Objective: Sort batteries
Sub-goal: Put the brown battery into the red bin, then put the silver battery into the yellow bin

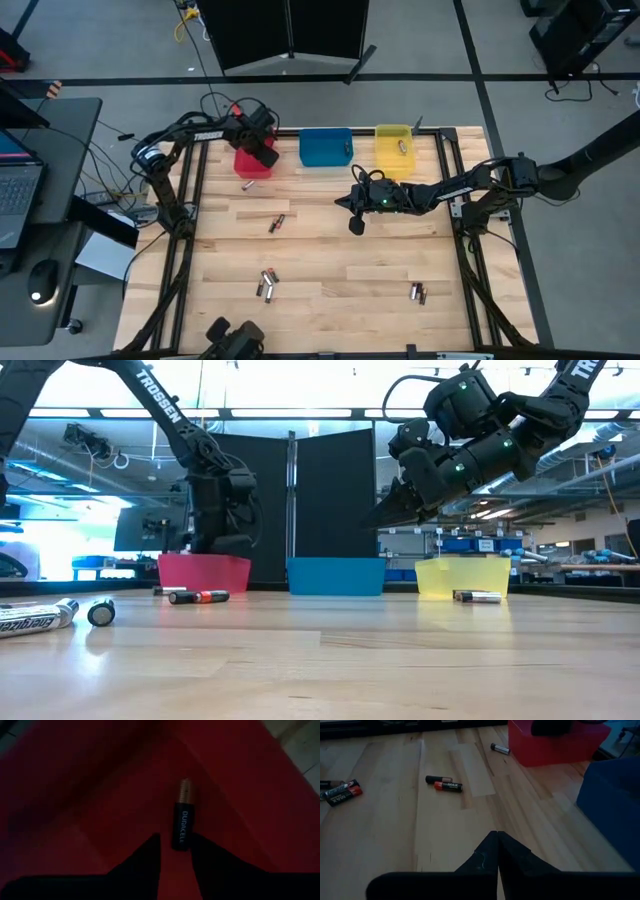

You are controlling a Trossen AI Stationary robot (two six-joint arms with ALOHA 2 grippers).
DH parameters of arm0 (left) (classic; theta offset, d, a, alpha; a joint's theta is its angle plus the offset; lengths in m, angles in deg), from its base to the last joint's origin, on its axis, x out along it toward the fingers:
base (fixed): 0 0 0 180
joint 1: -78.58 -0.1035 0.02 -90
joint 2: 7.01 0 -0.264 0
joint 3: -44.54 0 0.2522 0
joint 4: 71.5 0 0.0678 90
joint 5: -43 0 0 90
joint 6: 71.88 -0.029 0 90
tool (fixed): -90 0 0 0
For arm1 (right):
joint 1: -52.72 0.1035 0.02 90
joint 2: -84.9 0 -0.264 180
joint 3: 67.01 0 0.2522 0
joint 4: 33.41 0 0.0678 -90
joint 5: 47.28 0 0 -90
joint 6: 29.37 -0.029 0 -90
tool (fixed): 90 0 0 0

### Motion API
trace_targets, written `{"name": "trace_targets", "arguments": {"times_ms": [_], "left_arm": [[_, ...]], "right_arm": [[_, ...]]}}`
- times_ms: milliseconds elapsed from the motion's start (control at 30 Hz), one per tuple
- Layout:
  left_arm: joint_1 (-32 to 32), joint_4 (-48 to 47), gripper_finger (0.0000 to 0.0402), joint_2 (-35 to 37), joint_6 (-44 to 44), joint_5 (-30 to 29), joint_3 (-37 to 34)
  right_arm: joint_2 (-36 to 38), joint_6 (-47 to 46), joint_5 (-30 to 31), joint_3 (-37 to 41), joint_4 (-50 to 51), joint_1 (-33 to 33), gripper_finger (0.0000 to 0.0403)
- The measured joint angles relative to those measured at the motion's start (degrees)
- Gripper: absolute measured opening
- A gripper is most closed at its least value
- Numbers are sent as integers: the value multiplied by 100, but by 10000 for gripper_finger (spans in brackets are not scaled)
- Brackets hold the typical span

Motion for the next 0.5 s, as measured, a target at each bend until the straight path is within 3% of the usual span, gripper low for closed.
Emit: {"name": "trace_targets", "arguments": {"times_ms": [267, 500], "left_arm": [[320, -104, 120, 896, -35, -606, 96], [1271, -472, 117, 2083, 20, -1019, 20]], "right_arm": [[0, 2, 0, 0, 0, 0, 14], [0, 0, 0, 0, -37, 52, 12]]}}
